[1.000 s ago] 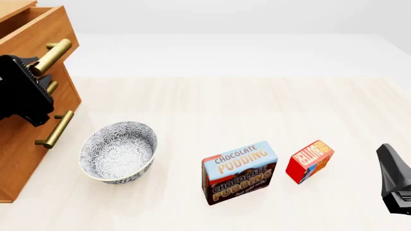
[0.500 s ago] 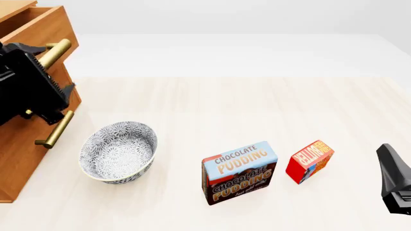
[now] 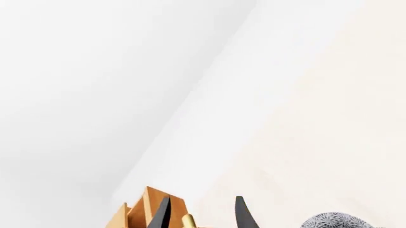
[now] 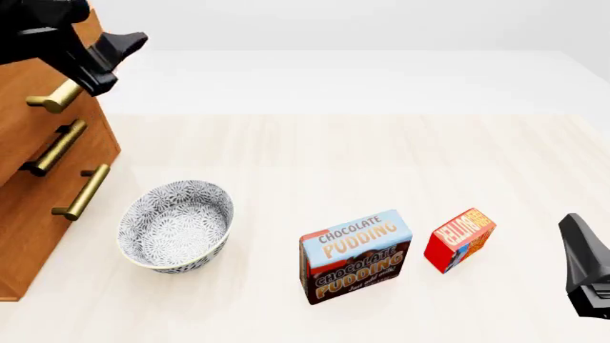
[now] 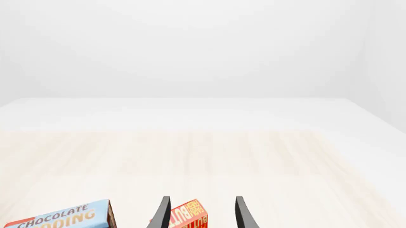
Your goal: Put the butter at the back in the top drawer of the cabinet and close it.
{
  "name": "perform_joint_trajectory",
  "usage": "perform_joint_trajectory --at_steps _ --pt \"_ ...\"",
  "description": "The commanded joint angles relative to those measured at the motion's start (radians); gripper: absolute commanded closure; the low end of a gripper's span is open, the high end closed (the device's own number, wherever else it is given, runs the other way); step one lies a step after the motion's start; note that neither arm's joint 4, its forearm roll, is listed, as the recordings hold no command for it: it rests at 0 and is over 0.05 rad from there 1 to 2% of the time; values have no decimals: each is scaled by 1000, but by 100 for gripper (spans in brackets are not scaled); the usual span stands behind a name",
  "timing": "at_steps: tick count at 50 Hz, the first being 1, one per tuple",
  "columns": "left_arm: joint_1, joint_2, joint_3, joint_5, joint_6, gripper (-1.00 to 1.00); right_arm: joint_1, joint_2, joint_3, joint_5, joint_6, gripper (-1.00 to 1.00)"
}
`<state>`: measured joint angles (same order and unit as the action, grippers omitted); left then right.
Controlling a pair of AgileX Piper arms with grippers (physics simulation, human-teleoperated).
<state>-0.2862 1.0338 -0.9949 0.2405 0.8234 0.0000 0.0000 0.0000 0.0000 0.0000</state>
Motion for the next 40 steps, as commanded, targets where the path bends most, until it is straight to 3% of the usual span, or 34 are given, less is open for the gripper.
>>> perform_joint_trajectory --at_steps 1,4,6,11,14,16,21,33,34,40 --pt "-27 44 -225 242 -195 -100 0 0 0 0 0 -100" --pt "-10 34 -259 283 -226 -100 0 0 0 0 0 -100" --pt "-3 55 -315 334 -294 -100 0 0 0 0 0 -100" --pt "17 69 -408 415 -388 -100 0 0 0 0 0 -100" --pt "12 92 -446 464 -441 -100 0 0 0 0 0 -100" --pt "20 79 -449 467 -437 -100 0 0 0 0 0 -100" --pt "31 103 -514 552 -533 -100 0 0 0 0 0 -100" --pt "56 99 -564 646 -604 -100 0 0 0 0 0 -100" --pt "41 119 -577 662 -635 -100 0 0 0 0 0 -100" --pt "98 83 -562 672 -622 -100 0 0 0 0 0 -100"
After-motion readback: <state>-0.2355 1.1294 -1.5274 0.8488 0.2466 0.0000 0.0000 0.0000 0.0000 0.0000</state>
